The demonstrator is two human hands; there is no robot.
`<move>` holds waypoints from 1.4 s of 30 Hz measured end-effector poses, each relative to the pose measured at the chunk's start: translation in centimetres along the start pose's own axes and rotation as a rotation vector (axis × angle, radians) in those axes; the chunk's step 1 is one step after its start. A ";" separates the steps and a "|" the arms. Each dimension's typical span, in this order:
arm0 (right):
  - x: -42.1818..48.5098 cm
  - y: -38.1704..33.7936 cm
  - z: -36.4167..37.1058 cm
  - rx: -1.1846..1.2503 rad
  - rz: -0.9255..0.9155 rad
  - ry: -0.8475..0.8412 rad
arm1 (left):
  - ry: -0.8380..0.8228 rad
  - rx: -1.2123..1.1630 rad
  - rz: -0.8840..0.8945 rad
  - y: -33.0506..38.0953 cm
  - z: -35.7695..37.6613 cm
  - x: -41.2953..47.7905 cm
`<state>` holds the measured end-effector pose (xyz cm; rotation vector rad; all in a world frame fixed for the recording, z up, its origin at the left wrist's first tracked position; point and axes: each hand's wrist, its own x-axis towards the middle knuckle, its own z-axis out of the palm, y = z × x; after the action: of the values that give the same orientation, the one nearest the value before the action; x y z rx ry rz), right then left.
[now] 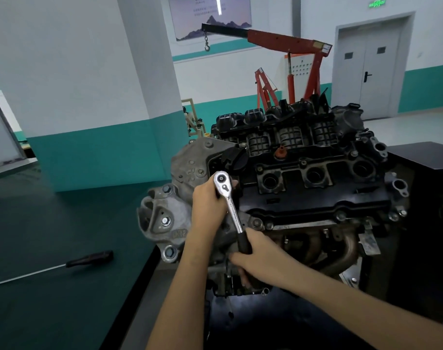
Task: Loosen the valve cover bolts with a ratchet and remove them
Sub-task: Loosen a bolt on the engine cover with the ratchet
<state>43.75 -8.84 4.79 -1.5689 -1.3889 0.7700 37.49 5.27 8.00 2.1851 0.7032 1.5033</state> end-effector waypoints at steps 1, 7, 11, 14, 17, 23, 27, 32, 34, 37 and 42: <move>0.3 0.1 -0.7 -0.102 -0.011 0.053 | -0.014 -0.022 0.007 0.1 -0.2 0.0; 2.3 -2.4 -10.7 -0.950 -0.072 0.140 | -0.203 -0.152 0.115 0.8 -1.3 0.3; 3.9 -5.4 -13.9 -1.269 -0.185 0.234 | -0.149 -0.112 0.030 0.6 -0.8 0.2; 3.0 -4.5 -11.6 -1.140 -0.095 0.307 | -0.035 -0.034 -0.045 0.3 -0.2 0.1; 0.7 -2.0 -6.4 -0.615 0.020 0.170 | -0.014 -0.004 -0.045 0.0 0.0 0.2; -0.3 -0.4 0.4 -0.015 -0.012 0.046 | -0.031 -0.080 -0.044 0.2 -0.1 0.0; 0.8 -0.8 -6.0 -0.522 -0.058 0.074 | -0.141 -0.096 0.054 0.2 -0.8 0.2; 3.2 -4.7 -13.7 -1.229 -0.090 0.220 | -0.182 -0.062 0.074 0.6 -0.9 0.2; 3.2 -4.9 -13.1 -1.230 -0.104 0.293 | -0.123 -0.029 0.028 0.6 -0.7 0.0; 1.7 -2.3 -8.9 -0.933 -0.041 0.279 | -0.009 0.048 -0.036 0.4 -0.3 0.1; -0.1 0.1 0.3 -0.023 -0.010 0.118 | -0.035 0.060 -0.004 0.1 0.0 -0.1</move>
<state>43.51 -8.86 4.51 -1.5980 -1.3232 0.6468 37.50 5.12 8.02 2.2471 0.7500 1.4557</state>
